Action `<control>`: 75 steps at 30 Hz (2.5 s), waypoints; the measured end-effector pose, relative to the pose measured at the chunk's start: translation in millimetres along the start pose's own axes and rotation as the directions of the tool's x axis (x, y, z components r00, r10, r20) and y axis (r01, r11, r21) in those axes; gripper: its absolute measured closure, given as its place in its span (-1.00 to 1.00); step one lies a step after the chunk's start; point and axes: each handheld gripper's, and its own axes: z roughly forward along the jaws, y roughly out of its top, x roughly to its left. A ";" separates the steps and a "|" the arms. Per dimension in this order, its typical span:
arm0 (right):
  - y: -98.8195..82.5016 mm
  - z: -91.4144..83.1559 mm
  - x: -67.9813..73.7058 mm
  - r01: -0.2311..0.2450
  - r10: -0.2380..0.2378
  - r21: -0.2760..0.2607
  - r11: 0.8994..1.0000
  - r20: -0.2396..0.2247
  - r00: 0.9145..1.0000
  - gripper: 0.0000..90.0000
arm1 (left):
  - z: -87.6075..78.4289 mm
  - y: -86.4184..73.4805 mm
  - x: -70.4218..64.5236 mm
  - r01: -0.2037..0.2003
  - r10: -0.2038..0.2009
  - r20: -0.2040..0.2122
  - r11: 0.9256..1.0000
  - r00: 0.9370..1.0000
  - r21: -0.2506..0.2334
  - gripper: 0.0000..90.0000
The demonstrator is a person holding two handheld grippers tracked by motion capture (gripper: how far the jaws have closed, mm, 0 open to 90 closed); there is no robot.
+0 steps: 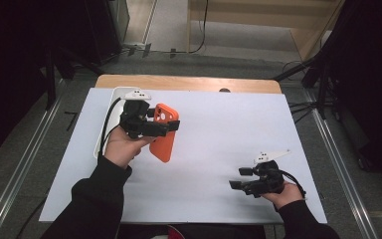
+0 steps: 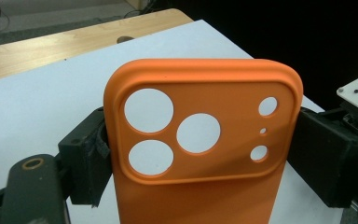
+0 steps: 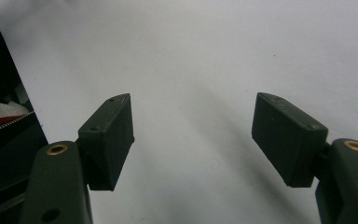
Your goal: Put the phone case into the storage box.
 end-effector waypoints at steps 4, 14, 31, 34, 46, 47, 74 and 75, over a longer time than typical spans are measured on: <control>0.2 -1.3 -1.4 -0.006 0.006 -0.011 1.000 0.008 1.000 -0.37 | -4.0 1.5 2.4 -0.003 0.003 -0.013 1.000 1.000 -0.007 -0.63; 0.4 0.5 -0.2 0.001 -0.001 -0.005 1.000 0.004 1.000 -0.37 | -16.0 7.7 10.2 0.022 -0.023 -0.045 1.000 0.999 -0.018 -0.63; 0.3 0.1 0.8 -0.001 0.001 -0.002 1.000 -0.003 1.000 -0.37 | -35.6 10.8 24.8 0.047 -0.050 -0.070 0.998 0.996 -0.043 -0.63; 0.4 0.3 1.4 0.001 -0.001 -0.001 1.000 -0.004 1.000 -0.37 | -39.4 10.6 27.8 0.047 -0.051 -0.078 0.998 0.996 -0.048 -0.64; 1.1 0.2 2.5 0.011 -0.011 -0.009 1.000 -0.005 1.000 -0.37 | -52.9 9.7 43.2 0.079 -0.085 -0.114 0.995 0.990 -0.057 -0.63; 1.2 0.2 2.6 0.010 -0.010 -0.009 1.000 -0.006 1.000 -0.37 | -54.2 9.6 44.6 0.080 -0.087 -0.116 0.995 0.989 -0.060 -0.63; 1.6 -0.2 4.3 0.024 -0.024 -0.011 1.000 -0.017 1.000 -0.37 | -79.2 4.9 79.0 0.143 -0.167 -0.225 0.983 0.960 -0.120 -0.63; 1.7 0.0 4.4 0.021 -0.021 -0.012 1.000 -0.016 1.000 -0.37 | -79.0 4.8 80.8 0.148 -0.174 -0.228 0.981 0.958 -0.127 -0.63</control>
